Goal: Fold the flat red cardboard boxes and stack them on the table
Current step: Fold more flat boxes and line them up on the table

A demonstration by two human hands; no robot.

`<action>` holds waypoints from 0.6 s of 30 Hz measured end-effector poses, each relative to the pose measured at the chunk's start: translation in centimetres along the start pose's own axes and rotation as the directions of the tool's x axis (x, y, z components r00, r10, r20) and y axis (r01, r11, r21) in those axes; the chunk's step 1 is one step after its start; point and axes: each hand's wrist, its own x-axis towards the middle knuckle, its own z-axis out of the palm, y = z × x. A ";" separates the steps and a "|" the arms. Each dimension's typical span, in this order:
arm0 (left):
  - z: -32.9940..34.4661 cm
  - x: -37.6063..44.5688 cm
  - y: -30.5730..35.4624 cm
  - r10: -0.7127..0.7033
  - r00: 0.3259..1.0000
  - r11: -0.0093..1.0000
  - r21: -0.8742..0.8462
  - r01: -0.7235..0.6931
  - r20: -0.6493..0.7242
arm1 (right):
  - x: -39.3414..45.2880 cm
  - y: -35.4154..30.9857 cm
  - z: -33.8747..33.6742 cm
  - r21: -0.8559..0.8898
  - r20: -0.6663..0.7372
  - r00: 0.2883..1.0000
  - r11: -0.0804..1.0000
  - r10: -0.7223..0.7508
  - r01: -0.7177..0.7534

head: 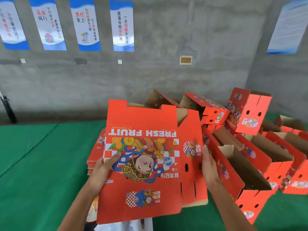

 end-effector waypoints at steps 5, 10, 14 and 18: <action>7.2 0.4 -3.2 0.133 0.964 0.984 0.085 -0.156 0.232 | -1.5 1.2 -4.9 0.300 0.484 0.849 0.952 -0.212 0.067; 11.9 0.4 -8.2 0.128 0.989 0.980 -0.163 -0.115 0.076 | -6.6 -0.2 -4.6 -0.057 0.535 0.838 0.994 0.106 -0.089; 12.6 0.8 -10.5 0.086 0.996 0.968 -0.240 -0.077 0.025 | -5.0 0.1 -5.3 -0.400 0.276 0.955 0.891 -0.108 0.216; 13.9 0.7 -12.0 0.145 0.989 0.972 -0.179 -0.150 -0.040 | -1.5 -0.6 -7.4 -0.339 0.344 0.938 0.937 0.040 0.084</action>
